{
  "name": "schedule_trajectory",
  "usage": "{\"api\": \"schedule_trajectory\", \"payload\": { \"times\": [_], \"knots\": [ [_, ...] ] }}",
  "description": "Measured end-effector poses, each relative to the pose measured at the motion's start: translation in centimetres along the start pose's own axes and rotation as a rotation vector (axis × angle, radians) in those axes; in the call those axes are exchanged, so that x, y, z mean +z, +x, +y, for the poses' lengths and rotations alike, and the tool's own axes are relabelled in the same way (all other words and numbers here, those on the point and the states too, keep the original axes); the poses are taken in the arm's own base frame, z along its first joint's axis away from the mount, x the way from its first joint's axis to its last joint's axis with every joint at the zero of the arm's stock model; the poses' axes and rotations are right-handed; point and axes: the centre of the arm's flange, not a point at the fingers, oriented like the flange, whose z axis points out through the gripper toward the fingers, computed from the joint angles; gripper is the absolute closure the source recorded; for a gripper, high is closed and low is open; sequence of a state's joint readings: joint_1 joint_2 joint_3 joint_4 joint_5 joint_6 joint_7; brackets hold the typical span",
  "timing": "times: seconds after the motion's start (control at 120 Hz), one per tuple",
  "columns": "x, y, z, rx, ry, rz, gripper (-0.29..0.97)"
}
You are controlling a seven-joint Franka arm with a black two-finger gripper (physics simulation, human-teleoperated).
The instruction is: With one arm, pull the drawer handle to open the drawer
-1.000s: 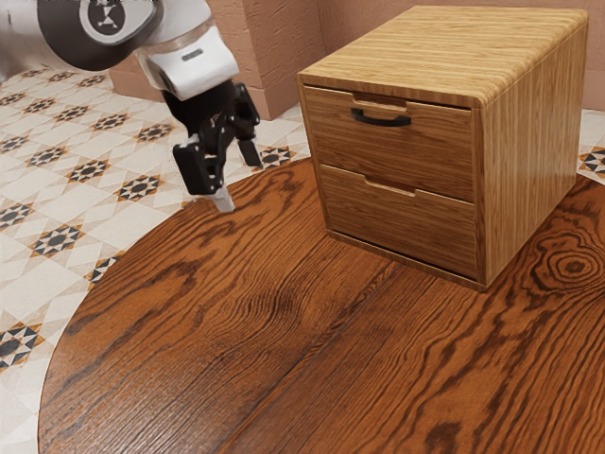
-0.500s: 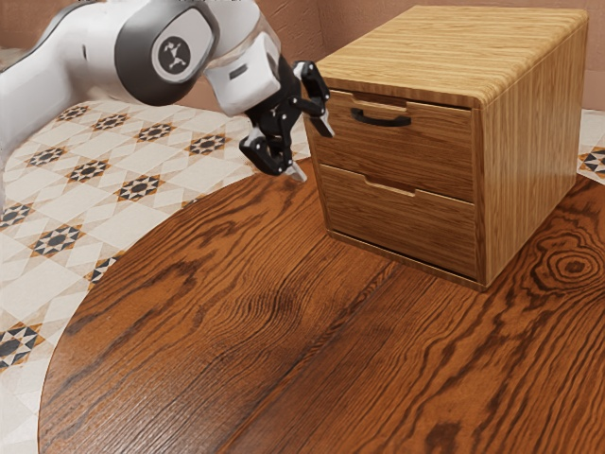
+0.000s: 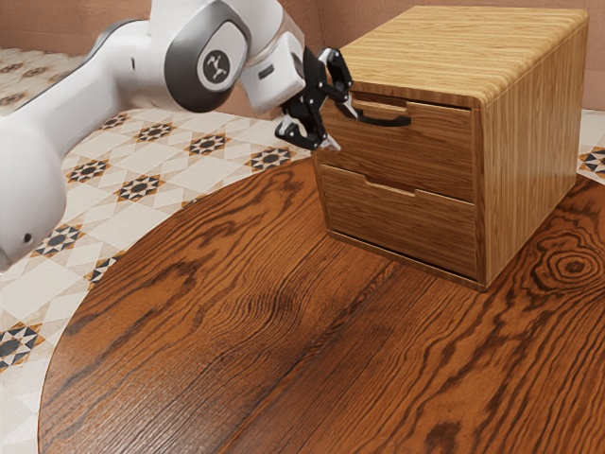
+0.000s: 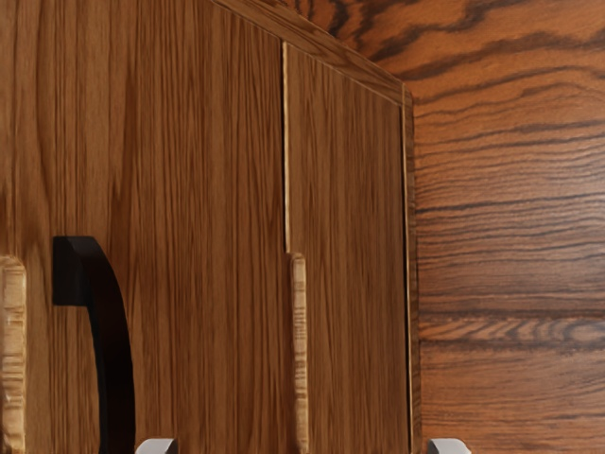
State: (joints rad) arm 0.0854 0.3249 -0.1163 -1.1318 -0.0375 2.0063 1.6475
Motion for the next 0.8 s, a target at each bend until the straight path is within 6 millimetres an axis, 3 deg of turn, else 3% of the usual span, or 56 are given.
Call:
{"api": "schedule_trajectory", "payload": {
  "times": [0.375,0.7,0.8],
  "knots": [
    [2.2,-1.3,-2.4,0.048,0.068,0.001,0.4],
    [4.2,-1.8,-2.6,0.075,0.072,0.003,0.41],
    [4.8,-1.8,-2.6,0.076,0.073,0.012,0.48]
  ]
}}
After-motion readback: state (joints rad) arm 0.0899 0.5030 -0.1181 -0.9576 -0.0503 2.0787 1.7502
